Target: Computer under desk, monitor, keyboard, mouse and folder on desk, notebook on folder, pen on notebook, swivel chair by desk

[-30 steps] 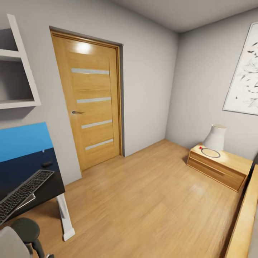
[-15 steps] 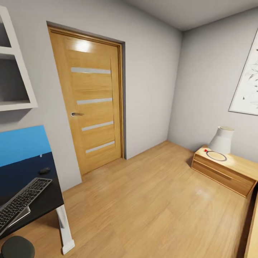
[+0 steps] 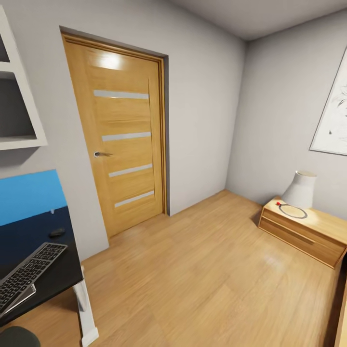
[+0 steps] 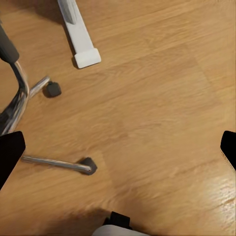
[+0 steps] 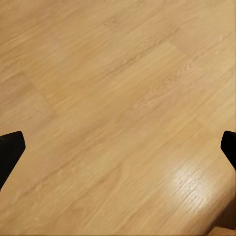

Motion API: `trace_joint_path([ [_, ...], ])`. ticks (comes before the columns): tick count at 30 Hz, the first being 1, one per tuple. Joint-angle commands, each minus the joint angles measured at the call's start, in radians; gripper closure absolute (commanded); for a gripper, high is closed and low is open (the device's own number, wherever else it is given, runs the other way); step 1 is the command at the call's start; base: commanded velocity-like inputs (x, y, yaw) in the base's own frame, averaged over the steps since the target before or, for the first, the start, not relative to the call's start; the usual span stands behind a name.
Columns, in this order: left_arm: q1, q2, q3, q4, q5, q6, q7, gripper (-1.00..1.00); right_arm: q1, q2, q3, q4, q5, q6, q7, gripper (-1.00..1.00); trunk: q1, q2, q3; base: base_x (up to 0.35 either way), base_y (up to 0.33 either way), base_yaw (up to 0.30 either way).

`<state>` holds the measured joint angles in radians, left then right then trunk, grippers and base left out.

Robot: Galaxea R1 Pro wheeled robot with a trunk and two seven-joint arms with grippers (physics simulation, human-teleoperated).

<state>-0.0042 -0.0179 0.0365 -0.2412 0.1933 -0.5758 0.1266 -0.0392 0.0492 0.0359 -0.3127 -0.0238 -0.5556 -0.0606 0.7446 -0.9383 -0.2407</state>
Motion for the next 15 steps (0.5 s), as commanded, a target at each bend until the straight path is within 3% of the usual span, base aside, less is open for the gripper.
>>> trace_joint_path([
  [1, 0.000, -0.001, 0.003, 0.000, -0.001, -0.002, 0.001, -1.00, -0.001, 0.000, 0.004, 0.001, -0.002, -0.003, -0.005, -1.00, 0.001, -0.001, -0.001, 0.282, 0.000, 0.000],
  [5, 0.000, -0.001, 0.003, 0.000, -0.001, -0.002, 0.001, -1.00, -0.001, -0.001, 0.004, 0.001, -0.003, -0.003, -0.006, -1.00, 0.001, -0.001, -0.001, 0.185, 0.000, 0.000],
  [15, 0.000, -0.001, 0.006, 0.000, 0.000, -0.006, 0.001, -1.00, -0.001, -0.002, -0.004, 0.002, -0.009, -0.006, -0.010, -1.00, 0.001, -0.001, -0.001, 0.015, 0.000, 0.000],
])
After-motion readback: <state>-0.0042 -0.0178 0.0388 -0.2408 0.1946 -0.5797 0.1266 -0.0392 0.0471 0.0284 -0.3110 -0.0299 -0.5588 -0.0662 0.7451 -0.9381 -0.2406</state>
